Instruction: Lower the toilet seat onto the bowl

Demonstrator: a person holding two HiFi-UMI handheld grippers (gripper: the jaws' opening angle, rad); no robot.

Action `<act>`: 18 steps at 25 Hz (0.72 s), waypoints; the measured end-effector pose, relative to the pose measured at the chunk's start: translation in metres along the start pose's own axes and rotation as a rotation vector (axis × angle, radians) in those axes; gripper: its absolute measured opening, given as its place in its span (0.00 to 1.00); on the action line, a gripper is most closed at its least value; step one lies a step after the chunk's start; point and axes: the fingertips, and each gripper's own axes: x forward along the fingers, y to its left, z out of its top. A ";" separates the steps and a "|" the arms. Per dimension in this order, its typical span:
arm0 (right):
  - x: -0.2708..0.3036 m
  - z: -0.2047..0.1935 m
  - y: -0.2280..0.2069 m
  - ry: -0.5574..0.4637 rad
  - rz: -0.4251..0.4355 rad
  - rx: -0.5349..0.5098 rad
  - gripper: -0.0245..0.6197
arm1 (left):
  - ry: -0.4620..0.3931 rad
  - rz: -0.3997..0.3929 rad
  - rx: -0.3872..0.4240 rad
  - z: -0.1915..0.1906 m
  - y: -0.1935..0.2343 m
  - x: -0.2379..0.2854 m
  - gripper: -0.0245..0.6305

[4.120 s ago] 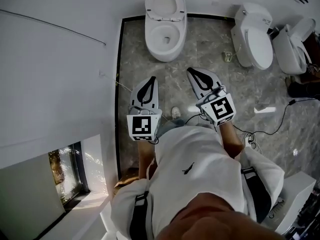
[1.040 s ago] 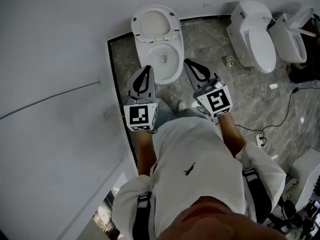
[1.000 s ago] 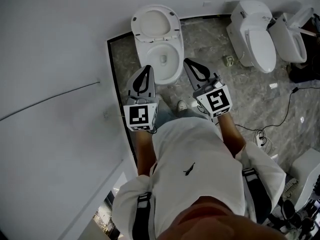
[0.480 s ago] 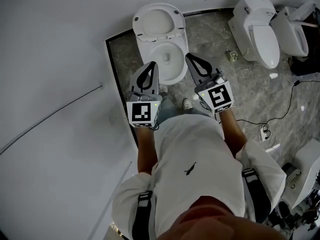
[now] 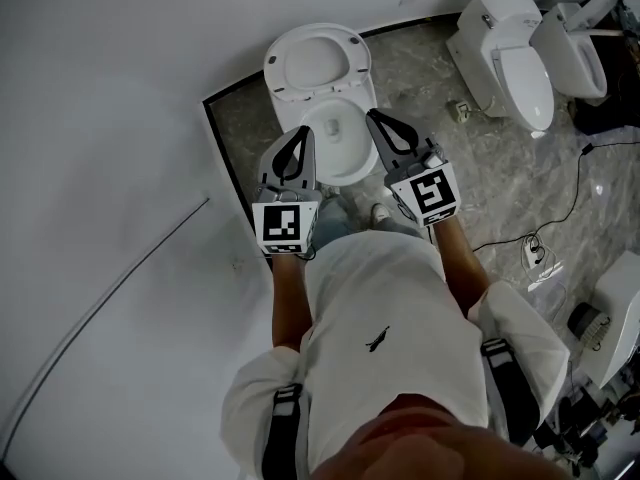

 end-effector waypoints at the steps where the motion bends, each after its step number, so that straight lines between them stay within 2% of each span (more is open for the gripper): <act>1: 0.005 0.000 -0.001 0.004 -0.009 0.004 0.09 | 0.001 -0.009 -0.004 0.000 0.005 0.003 0.08; 11: 0.058 -0.022 -0.005 0.064 -0.094 0.038 0.09 | 0.038 -0.085 -0.013 -0.026 0.057 0.035 0.08; 18: 0.084 -0.033 -0.010 0.095 -0.150 0.034 0.09 | 0.053 -0.143 -0.039 -0.042 0.078 0.056 0.08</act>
